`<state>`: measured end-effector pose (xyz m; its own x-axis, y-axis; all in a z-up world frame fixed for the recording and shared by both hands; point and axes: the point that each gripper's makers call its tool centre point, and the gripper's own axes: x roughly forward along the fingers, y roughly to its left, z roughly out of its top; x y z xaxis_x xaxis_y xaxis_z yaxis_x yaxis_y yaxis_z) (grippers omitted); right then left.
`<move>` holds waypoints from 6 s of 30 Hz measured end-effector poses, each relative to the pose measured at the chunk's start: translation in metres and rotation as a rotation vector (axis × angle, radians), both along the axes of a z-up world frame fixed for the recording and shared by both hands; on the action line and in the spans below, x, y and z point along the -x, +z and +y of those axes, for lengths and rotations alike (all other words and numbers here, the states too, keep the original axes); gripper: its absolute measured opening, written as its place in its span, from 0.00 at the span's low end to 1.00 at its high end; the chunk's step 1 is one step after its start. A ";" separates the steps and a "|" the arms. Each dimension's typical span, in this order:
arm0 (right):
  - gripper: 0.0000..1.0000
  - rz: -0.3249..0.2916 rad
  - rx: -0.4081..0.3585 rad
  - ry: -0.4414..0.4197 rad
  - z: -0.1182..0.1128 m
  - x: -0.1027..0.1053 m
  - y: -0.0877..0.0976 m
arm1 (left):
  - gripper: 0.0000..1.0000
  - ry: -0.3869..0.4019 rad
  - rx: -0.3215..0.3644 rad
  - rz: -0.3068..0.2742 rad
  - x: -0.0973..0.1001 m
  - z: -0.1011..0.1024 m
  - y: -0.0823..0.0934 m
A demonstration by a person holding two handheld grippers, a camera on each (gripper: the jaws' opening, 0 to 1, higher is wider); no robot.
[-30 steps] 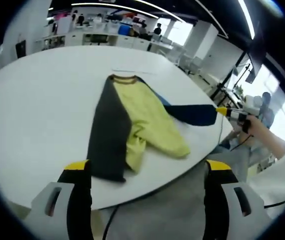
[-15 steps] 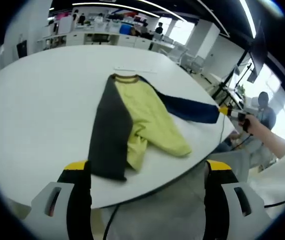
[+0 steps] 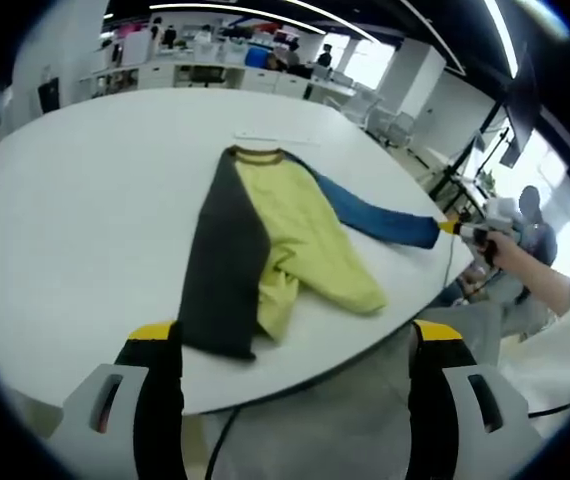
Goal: Fold the garment on the visible template until the final outline fits inside the template.
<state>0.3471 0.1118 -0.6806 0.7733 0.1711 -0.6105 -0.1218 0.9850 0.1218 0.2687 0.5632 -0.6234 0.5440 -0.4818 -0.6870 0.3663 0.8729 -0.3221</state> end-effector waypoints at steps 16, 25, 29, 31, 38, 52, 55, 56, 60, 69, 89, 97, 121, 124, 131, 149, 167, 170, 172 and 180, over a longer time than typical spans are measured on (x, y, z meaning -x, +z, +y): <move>0.02 0.068 0.045 0.016 -0.020 -0.007 -0.020 | 0.90 0.018 -0.007 0.022 0.001 -0.003 -0.007; 0.02 0.111 0.061 0.018 -0.037 -0.010 -0.036 | 0.90 0.020 -0.016 0.041 -0.002 -0.005 -0.013; 0.02 0.131 0.070 0.018 -0.047 -0.017 -0.042 | 0.90 0.027 -0.014 0.042 -0.005 -0.008 -0.014; 0.02 0.136 0.078 0.020 -0.051 -0.021 -0.043 | 0.90 0.027 -0.013 0.042 -0.006 -0.009 -0.013; 0.02 0.158 0.114 0.046 -0.062 -0.033 -0.048 | 0.90 0.042 -0.025 0.058 -0.006 -0.005 -0.017; 0.02 0.196 0.153 0.039 -0.091 -0.055 -0.059 | 0.90 0.065 -0.023 0.077 -0.014 -0.005 -0.024; 0.02 0.206 0.163 0.044 -0.095 -0.058 -0.061 | 0.90 0.066 -0.020 0.086 -0.014 -0.007 -0.028; 0.02 0.210 0.170 0.047 -0.097 -0.059 -0.062 | 0.90 0.067 -0.021 0.088 -0.014 -0.007 -0.029; 0.02 0.218 0.188 0.055 -0.102 -0.064 -0.063 | 0.90 0.068 -0.021 0.099 -0.014 -0.008 -0.032; 0.02 0.228 0.214 0.058 -0.113 -0.077 -0.067 | 0.90 0.069 -0.026 0.118 -0.016 -0.008 -0.036; 0.02 0.239 0.246 0.066 -0.132 -0.098 -0.073 | 0.91 0.063 -0.037 0.145 -0.024 -0.010 -0.043; 0.02 0.238 0.258 0.072 -0.138 -0.108 -0.073 | 0.91 0.059 -0.037 0.152 -0.027 -0.013 -0.046; 0.02 0.227 0.274 0.067 -0.149 -0.124 -0.072 | 0.91 0.044 -0.052 0.170 -0.034 -0.016 -0.047; 0.02 0.226 0.272 0.067 -0.149 -0.124 -0.072 | 0.91 0.045 -0.054 0.168 -0.035 -0.016 -0.046; 0.02 0.224 0.275 0.062 -0.151 -0.126 -0.072 | 0.91 0.043 -0.054 0.166 -0.036 -0.017 -0.045; 0.03 0.216 0.271 0.054 -0.162 -0.136 -0.075 | 0.91 0.045 -0.056 0.165 -0.035 -0.018 -0.045; 0.07 0.170 0.322 0.031 -0.167 -0.127 -0.050 | 0.91 0.037 -0.045 0.146 -0.038 -0.021 -0.040; 0.08 0.155 0.325 0.032 -0.164 -0.122 -0.041 | 0.91 0.033 -0.040 0.137 -0.038 -0.023 -0.038; 0.11 0.146 0.321 0.028 -0.163 -0.120 -0.037 | 0.91 0.029 -0.037 0.131 -0.038 -0.023 -0.036; 0.25 0.121 0.293 0.012 -0.150 -0.107 -0.026 | 0.91 0.020 -0.030 0.113 -0.034 -0.021 -0.032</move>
<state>0.4538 -0.0379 -0.7066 0.6908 -0.0167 -0.7228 -0.1360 0.9789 -0.1526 0.3029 0.5419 -0.6552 0.4718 -0.4498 -0.7583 0.3115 0.8896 -0.3339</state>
